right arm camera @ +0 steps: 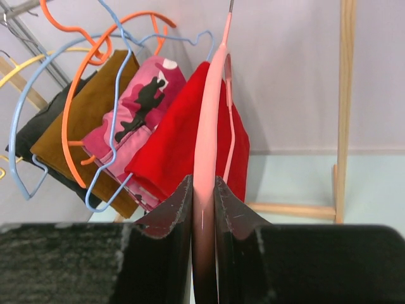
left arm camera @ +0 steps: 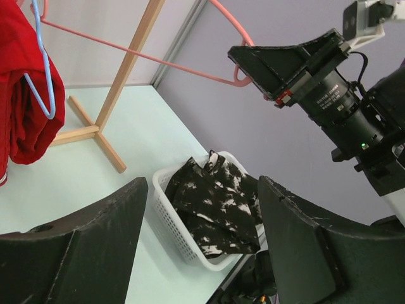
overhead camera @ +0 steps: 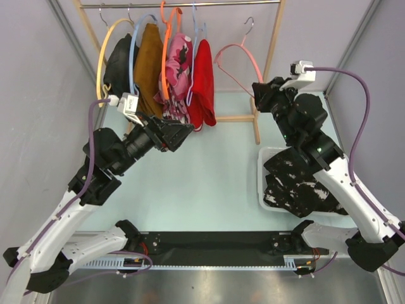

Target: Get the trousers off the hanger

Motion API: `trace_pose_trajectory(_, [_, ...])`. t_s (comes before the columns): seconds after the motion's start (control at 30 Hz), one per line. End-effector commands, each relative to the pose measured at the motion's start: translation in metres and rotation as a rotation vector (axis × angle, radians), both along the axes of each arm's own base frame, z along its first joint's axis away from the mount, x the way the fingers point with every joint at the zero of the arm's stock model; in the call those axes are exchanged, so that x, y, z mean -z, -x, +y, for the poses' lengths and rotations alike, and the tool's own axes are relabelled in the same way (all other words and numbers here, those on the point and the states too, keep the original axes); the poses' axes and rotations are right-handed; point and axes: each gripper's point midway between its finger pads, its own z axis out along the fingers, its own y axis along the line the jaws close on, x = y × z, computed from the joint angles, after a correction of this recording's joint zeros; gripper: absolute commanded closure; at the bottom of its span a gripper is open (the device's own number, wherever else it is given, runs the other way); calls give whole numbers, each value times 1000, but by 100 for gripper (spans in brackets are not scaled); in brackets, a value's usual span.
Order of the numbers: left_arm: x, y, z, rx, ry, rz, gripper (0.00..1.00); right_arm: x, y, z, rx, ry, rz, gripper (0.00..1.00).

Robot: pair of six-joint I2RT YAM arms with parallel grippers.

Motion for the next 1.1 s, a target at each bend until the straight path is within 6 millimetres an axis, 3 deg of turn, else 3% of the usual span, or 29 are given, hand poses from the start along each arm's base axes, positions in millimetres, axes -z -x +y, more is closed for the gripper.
trace_pose_trajectory(0.0, [-15, 5, -1, 25, 6, -52, 24, -56, 22, -27, 53, -119, -208, 100])
trace_pose_trajectory(0.1, [-14, 5, -2, 26, 4, -49, 24, -68, 35, -38, 62, -155, -270, 100])
trace_pose_trajectory(0.23, [-14, 4, -3, 30, 5, -49, 24, -74, 38, -47, 92, -162, -304, 100])
trace_pose_trajectory(0.63, [-25, 8, 0, 29, 12, -76, 24, -73, 5, -47, 141, -221, -330, 100])
trace_pose_trajectory(0.87, [-29, 7, 4, 10, -1, -94, 24, -60, -19, -45, 143, -224, -301, 100])
trace_pose_trajectory(1.07, [-28, 5, 2, 9, -13, -95, 23, -50, -26, -39, 126, -199, -275, 100])
